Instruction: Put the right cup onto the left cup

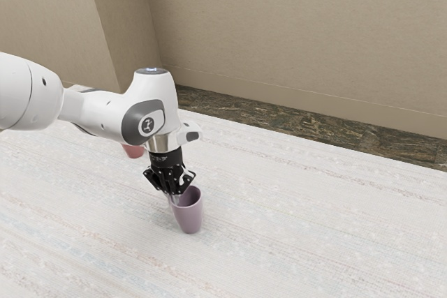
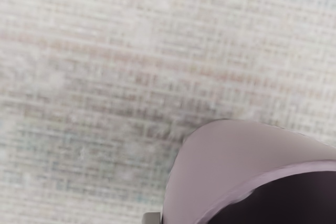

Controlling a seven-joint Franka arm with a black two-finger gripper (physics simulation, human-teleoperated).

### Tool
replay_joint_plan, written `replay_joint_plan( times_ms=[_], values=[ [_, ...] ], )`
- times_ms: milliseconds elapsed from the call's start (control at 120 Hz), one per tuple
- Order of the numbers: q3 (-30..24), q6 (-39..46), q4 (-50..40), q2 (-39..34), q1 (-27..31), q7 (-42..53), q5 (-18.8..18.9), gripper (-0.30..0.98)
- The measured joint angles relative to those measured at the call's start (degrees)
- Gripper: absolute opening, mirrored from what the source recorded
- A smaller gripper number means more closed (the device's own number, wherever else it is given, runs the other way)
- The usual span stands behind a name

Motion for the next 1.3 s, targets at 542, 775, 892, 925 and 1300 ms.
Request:
replay_joint_plan(
  times_ms=[542, 775, 892, 925, 1300],
  values=[
    [6.71, -5.13, 6.36, -8.16, 4.78, -1.97, 0.67, -0.10],
    [9.32, -13.18, 12.88, -8.58, 9.25, -2.37, 2.97, -0.10],
    [9.42, -16.34, 16.63, -6.86, 12.07, -2.22, 4.10, -0.10],
    [9.43, -17.01, 17.93, -5.88, 12.78, -2.10, 4.25, -0.10],
    [9.46, -24.74, 37.50, 9.02, 17.29, 0.39, 1.00, -0.10]
  ],
)
